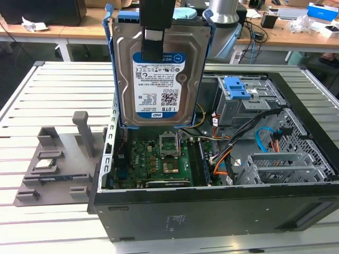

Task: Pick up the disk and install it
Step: 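Pick up the disk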

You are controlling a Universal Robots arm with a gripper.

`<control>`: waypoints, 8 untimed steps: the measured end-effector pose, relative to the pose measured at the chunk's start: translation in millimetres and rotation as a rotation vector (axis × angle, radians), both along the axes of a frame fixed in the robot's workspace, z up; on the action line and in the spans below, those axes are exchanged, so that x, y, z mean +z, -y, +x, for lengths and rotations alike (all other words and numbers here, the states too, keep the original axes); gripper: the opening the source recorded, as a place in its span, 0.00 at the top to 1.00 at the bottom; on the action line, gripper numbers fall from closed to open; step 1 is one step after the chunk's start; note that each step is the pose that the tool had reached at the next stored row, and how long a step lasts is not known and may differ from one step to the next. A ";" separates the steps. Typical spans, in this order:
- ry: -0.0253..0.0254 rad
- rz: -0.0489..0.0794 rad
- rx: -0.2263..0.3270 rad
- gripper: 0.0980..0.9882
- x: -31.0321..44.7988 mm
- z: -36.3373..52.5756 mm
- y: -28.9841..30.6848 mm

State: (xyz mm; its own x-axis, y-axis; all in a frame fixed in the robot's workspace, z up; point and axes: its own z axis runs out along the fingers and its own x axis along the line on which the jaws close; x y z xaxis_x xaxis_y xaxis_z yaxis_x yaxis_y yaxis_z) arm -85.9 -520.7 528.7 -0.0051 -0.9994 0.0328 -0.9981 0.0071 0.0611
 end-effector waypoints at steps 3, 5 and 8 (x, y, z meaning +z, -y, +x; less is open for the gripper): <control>0.0000 0.000 0.000 0.70 -0.1 0.0 4.6; 0.0001 0.000 0.000 0.70 -0.3 0.0 8.2; 0.0001 0.000 0.000 0.70 -0.3 0.0 14.0</control>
State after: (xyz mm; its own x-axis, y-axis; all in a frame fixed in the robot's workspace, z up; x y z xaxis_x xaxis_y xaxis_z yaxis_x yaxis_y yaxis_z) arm -85.9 -534.6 528.3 -0.0050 -0.9994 0.0328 -0.9981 0.0070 0.0611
